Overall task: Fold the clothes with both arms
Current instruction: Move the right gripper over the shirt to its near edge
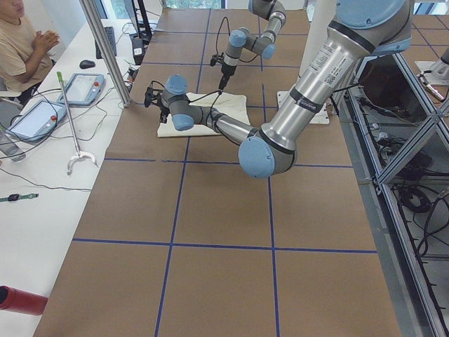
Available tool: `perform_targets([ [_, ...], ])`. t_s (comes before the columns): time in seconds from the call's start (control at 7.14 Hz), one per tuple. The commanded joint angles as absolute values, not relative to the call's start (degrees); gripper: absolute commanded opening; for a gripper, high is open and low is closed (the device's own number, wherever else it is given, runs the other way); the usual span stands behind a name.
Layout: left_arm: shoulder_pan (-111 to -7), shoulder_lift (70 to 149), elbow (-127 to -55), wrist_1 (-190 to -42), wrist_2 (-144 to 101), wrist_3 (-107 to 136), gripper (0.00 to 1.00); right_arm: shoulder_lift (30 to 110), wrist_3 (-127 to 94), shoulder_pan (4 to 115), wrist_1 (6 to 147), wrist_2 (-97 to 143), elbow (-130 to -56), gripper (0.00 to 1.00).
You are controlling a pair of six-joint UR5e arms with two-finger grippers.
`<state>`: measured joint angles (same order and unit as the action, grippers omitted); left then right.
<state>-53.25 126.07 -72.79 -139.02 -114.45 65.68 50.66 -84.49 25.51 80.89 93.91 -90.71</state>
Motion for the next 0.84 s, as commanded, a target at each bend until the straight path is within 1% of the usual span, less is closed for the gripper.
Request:
perform_targets([
  [0.0, -53.26, 125.95, -73.3, -138.69, -114.43, 65.65, 0.47, 49.05, -78.68, 25.84, 81.47, 94.13, -86.58, 1.0],
  [0.28, -53.17, 124.47, -75.04, -138.52, -114.43, 65.65, 0.47, 48.25, -76.22, 26.8, 81.21, 94.39, -84.38, 1.0],
  [0.42, -53.26, 124.28, -76.02, -138.34, -114.43, 65.65, 0.47, 49.91, -73.5, 28.72, 81.38, 97.87, -84.38, 1.0],
  [0.56, -53.26, 123.84, -76.03, -138.43, -114.52, 65.65, 0.47, 54.19, -70.0, 30.57, 80.86, 100.43, -86.81, 1.0],
  [0.7, -53.26, 123.84, -76.55, -138.34, -114.52, 65.65, 0.47, 54.75, -70.92, 30.76, 81.64, 100.46, -89.45, 1.0],
])
